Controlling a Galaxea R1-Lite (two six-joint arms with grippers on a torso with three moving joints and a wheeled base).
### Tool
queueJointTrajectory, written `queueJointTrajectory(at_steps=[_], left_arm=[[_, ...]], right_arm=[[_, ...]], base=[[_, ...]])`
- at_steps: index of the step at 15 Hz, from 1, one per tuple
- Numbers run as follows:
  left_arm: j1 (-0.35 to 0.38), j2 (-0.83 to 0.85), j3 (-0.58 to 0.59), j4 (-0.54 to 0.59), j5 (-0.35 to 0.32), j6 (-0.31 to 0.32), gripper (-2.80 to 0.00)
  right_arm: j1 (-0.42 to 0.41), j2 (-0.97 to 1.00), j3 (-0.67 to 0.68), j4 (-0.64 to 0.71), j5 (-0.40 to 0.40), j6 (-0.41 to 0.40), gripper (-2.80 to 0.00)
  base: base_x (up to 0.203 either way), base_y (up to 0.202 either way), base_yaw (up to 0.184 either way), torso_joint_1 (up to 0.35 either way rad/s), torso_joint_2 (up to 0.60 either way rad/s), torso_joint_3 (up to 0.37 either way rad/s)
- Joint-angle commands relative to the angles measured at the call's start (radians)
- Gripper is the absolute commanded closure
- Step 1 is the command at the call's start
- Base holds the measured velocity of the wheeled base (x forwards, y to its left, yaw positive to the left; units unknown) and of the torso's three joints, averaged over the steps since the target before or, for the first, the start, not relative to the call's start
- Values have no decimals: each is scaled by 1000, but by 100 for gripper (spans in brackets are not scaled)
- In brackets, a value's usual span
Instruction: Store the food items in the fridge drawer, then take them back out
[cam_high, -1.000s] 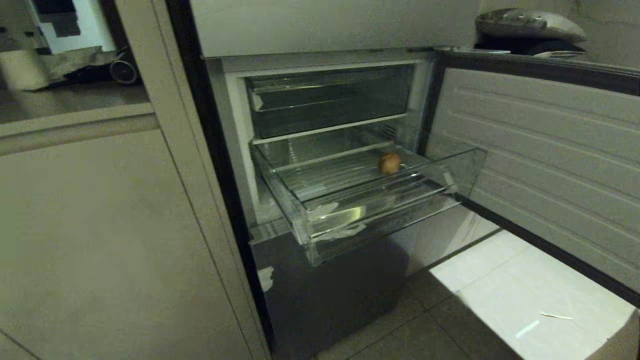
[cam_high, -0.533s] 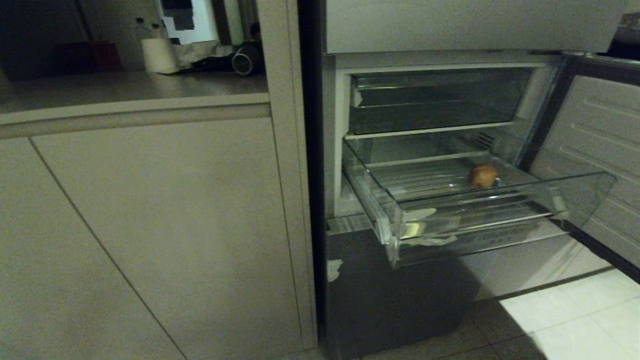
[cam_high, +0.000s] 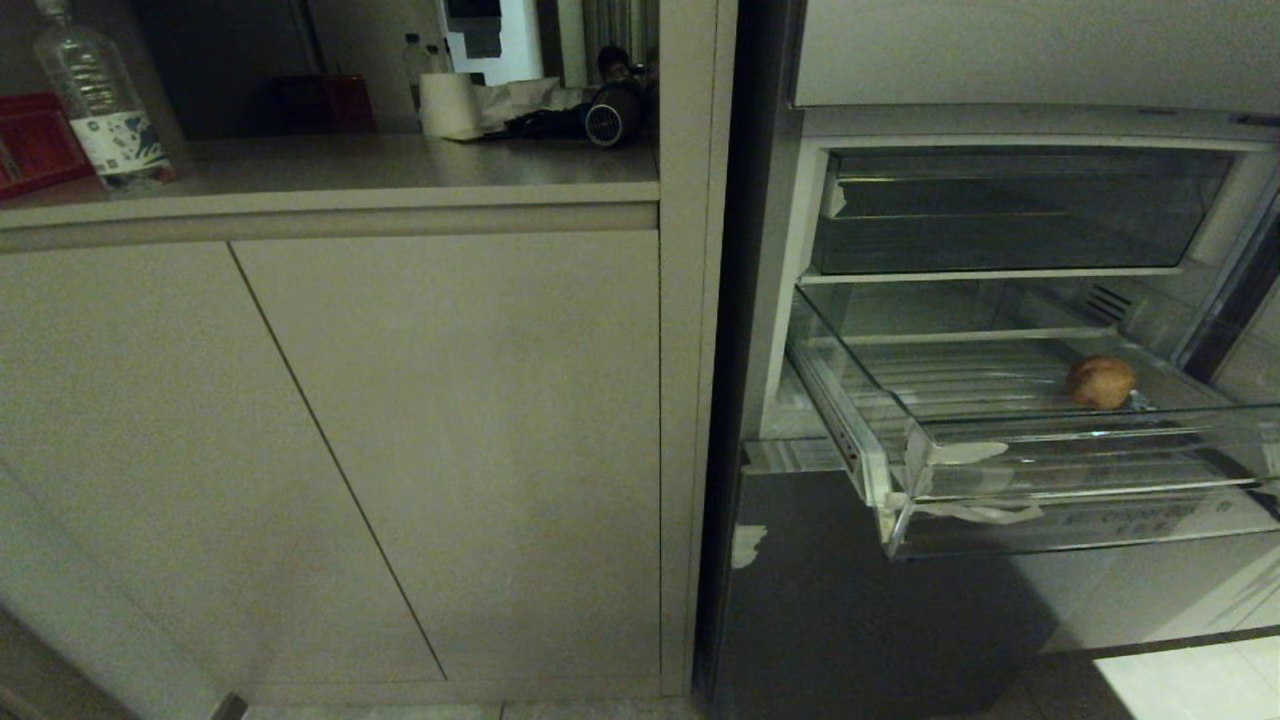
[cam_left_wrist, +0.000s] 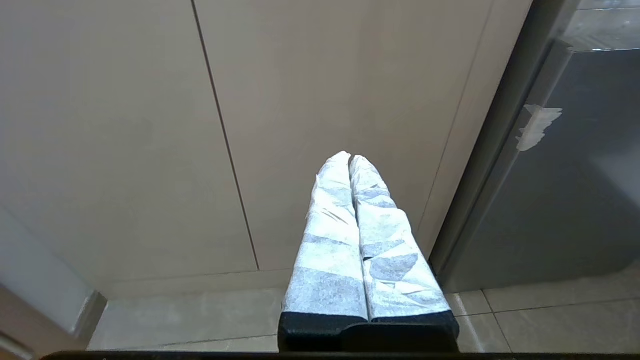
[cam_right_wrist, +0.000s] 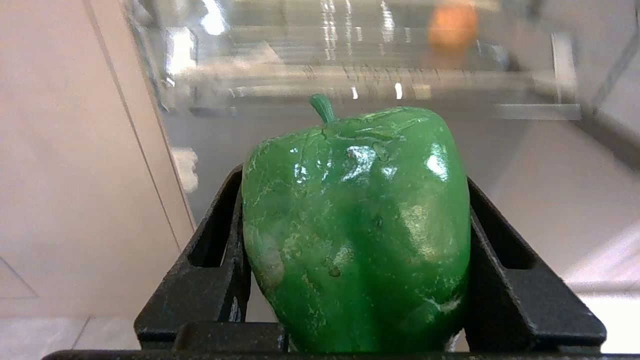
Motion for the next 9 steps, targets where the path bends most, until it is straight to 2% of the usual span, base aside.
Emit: queueJointTrajectory(at_steps=[1, 5, 9], left_arm=[[-1, 1, 0, 0, 0, -1, 0], [-1, 1, 0, 0, 0, -1, 0], [-1, 1, 0, 0, 0, -1, 0]], right_arm=[[-1, 56, -47, -37, -2, -5, 0], [-4, 439, -269, -83, 2, 70, 0], [-5, 893, -511, -220, 3, 141, 0]], base=[[0, 0, 0, 0, 0, 0], [0, 0, 0, 0, 0, 0], [0, 0, 0, 0, 0, 0]])
